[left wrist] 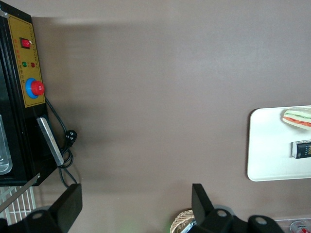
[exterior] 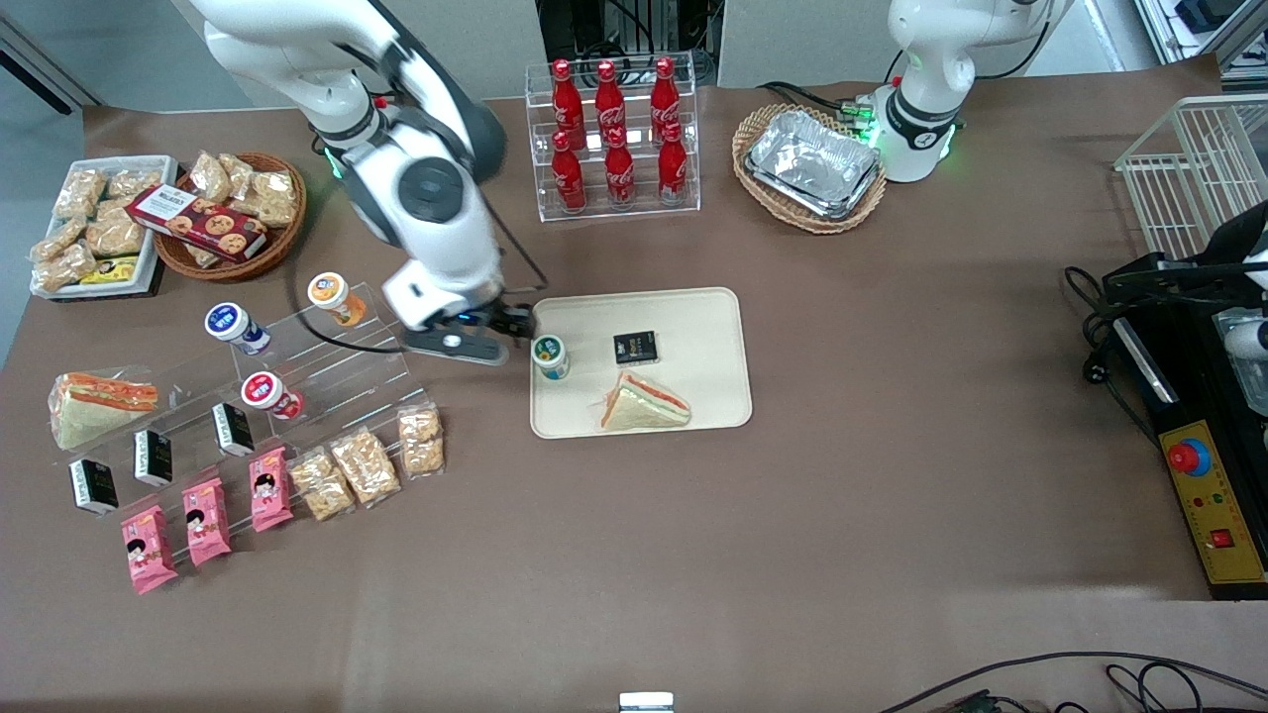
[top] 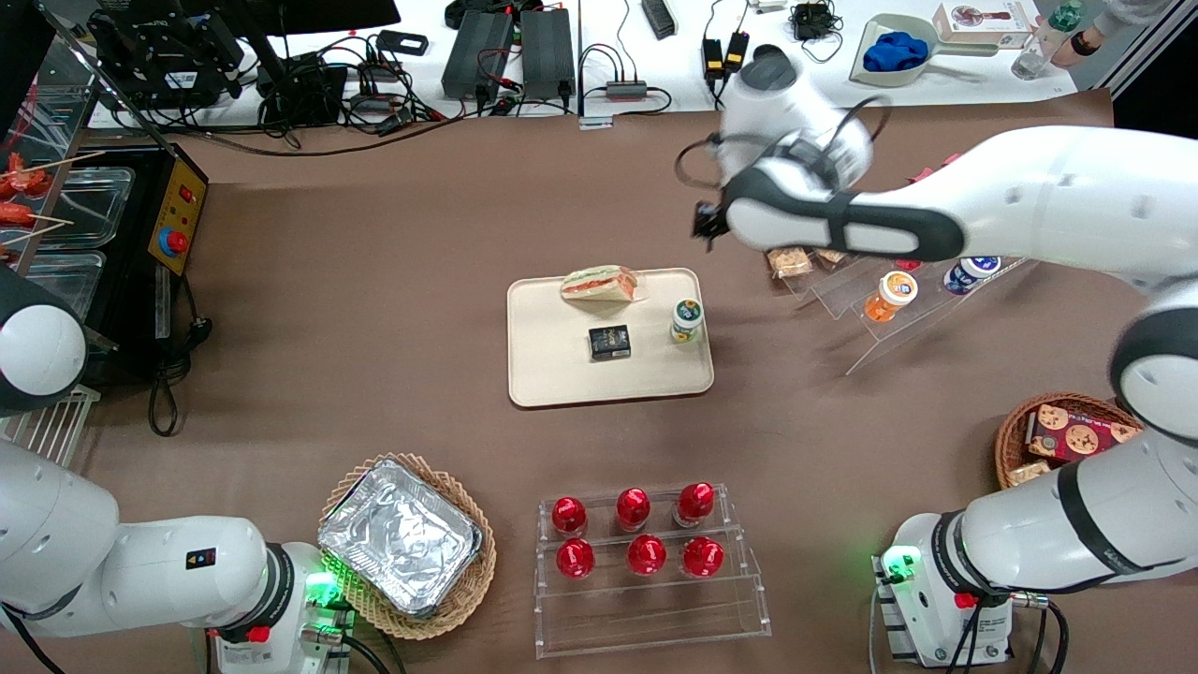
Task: Place green gum on tray
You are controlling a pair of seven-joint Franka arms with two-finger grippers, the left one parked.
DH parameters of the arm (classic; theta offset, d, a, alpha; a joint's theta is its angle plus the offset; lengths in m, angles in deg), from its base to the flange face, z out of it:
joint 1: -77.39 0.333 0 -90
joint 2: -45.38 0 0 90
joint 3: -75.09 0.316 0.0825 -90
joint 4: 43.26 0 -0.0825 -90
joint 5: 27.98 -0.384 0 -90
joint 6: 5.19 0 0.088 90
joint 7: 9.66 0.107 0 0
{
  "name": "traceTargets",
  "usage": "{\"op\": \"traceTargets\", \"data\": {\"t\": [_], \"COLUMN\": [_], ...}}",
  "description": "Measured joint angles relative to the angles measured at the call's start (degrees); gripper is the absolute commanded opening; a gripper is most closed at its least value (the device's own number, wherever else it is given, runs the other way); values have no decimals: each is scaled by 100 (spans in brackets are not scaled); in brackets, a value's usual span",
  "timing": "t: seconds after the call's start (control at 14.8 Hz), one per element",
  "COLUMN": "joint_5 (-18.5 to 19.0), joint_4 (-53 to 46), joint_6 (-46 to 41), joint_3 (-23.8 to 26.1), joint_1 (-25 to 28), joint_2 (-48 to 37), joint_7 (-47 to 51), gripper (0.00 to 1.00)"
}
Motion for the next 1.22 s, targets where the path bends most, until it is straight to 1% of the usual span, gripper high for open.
{"op": "traceTargets", "data": {"t": [0.14, 0.2, 0.34, 0.54, 0.74, 0.95, 1.22], "joint_5": [-494, -621, -689, -706, -707, -707, -707], "joint_4": [-32, -36, -40, -199, -620, -954, -1244], "joint_6": [-480, -715, -1144, -1653, -1909, -1935, -2025], "joint_3": [-502, -807, -1415, -2319, -3028, -3380, -3563], "joint_1": [-93, -115, -137, -148, -157, -157, -154], "joint_2": [-617, -895, -1323, -1646, -1682, -1596, -1395], "joint_7": [-972, -1414, -2147, -3216, -3738, -3861, -3862], "gripper": [100, 100, 100, 100, 100, 100, 100]}}
